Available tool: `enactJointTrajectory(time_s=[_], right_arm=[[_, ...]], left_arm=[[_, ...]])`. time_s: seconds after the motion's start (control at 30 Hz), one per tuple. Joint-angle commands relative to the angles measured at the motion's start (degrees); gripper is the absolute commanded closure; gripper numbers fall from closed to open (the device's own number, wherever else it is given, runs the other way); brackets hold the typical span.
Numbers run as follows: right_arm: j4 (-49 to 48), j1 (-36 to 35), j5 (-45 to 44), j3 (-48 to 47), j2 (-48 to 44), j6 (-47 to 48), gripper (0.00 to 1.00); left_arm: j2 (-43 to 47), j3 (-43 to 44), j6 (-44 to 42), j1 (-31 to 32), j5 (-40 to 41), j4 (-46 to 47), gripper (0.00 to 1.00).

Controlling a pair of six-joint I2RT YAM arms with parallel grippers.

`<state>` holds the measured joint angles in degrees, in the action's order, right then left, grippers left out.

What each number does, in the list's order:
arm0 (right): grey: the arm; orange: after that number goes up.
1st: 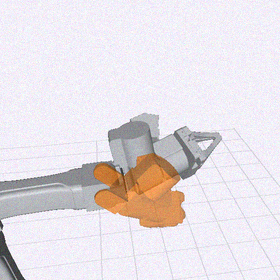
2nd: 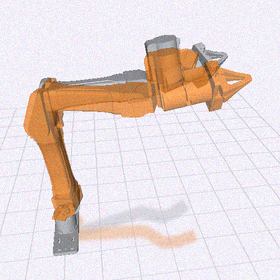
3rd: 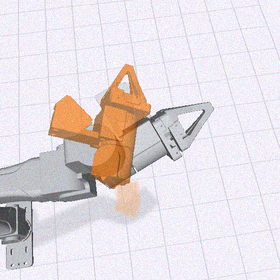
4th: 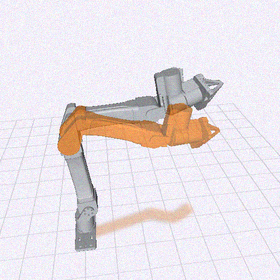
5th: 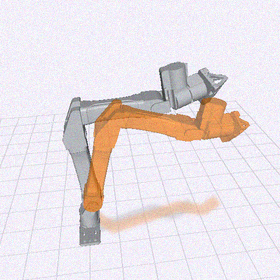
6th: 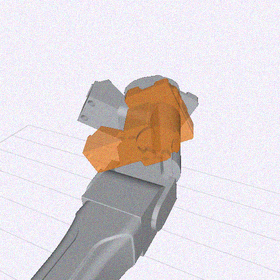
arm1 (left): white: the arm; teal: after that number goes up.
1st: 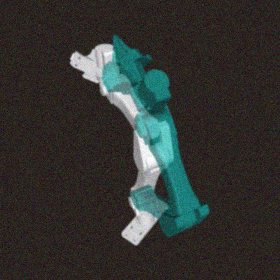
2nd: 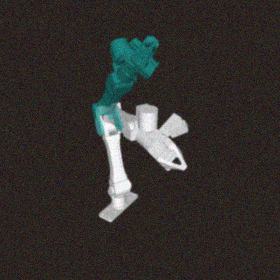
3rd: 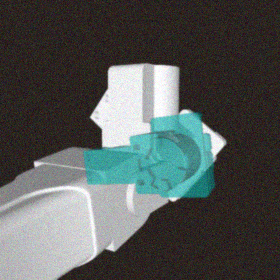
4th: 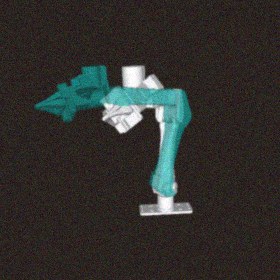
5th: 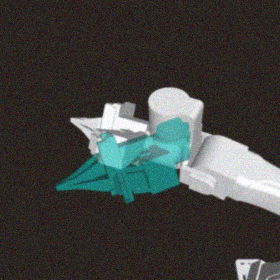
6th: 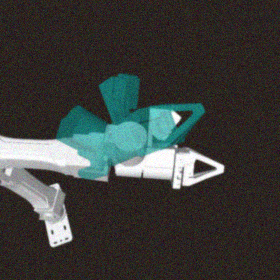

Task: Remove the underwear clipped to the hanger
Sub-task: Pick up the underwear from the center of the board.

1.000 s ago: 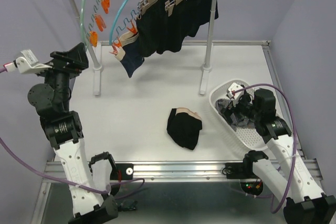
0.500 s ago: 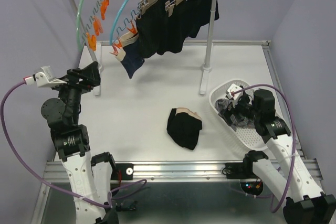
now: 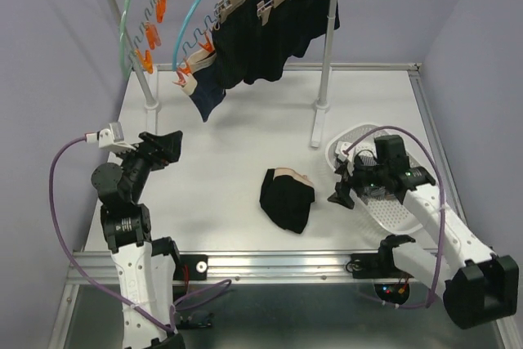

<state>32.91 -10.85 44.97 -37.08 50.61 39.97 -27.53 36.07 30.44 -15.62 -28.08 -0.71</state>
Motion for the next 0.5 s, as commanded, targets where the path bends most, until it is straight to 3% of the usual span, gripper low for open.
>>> enactJointTrajectory(time_s=[0.0, 0.07, 0.27, 0.47], right_arm=[[4.45, -6.79, 2.07, -5.98, 9.21, 2.05, 0.0], [4.27, -11.97, -2.77, -7.73, 11.87, 1.17, 0.0], [2.52, -18.75, -7.96, -18.02, 25.4, -7.25, 0.0], [1.99, -22.81, -4.99, -23.12, 32.27, -14.12, 0.0]], left_arm=[[2.21, -3.11, -2.13, 0.5, -5.23, 2.91, 0.02], [2.92, -4.87, -3.19, 0.68, -5.67, 2.73, 0.02], [4.24, -6.46, -4.94, 1.2, -5.85, 2.47, 0.02], [4.5, -6.46, -5.47, 1.2, -5.76, 2.56, 0.02]])
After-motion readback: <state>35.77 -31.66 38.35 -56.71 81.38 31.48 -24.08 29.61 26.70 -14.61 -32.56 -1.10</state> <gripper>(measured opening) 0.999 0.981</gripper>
